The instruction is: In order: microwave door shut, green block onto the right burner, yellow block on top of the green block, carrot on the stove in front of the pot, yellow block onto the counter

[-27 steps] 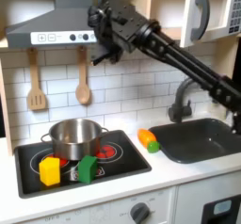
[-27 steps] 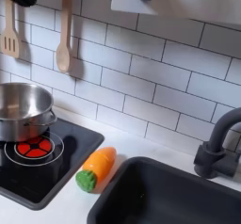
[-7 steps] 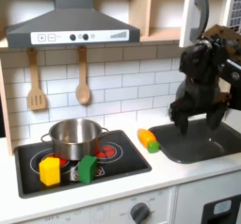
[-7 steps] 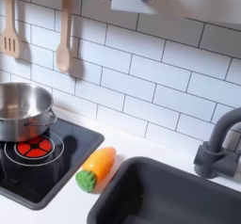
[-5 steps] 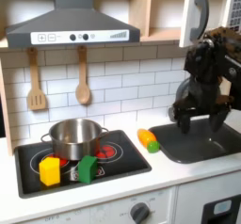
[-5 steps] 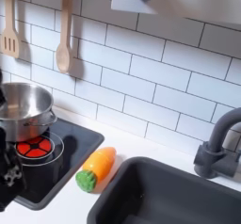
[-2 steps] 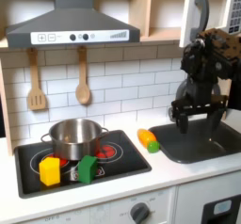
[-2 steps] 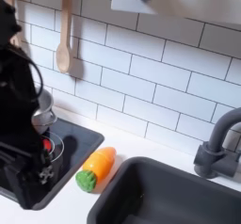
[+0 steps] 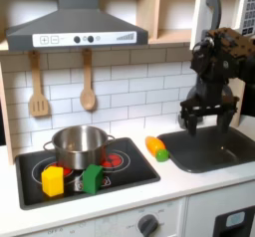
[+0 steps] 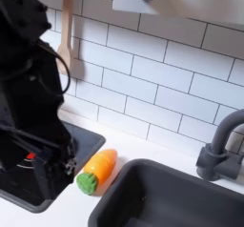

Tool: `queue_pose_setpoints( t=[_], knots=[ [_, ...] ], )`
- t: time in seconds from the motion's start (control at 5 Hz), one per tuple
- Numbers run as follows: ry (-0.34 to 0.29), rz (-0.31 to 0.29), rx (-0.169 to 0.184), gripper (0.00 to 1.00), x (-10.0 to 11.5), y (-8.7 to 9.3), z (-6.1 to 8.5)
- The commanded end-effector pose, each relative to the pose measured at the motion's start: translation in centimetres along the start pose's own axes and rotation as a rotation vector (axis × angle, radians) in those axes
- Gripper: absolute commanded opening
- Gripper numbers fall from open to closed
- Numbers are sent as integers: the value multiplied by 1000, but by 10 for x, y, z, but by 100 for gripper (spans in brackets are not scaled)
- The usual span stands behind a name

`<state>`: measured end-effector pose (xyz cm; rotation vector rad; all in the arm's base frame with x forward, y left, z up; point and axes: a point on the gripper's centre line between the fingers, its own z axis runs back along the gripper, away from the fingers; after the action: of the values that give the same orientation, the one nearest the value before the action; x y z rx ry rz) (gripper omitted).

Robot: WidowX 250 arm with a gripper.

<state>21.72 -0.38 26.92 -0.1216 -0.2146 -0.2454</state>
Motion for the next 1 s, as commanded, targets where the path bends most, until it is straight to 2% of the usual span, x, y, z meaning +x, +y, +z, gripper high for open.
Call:
queue_pose_setpoints(
  t=[0.0,0.4,0.8],
  knots=[
    [9,-18,-20,100,10,-12,-4],
    [32,-21,-38,100,25,-20,-12],
    [33,-6,-36,100,56,-19,-17]
  ],
)
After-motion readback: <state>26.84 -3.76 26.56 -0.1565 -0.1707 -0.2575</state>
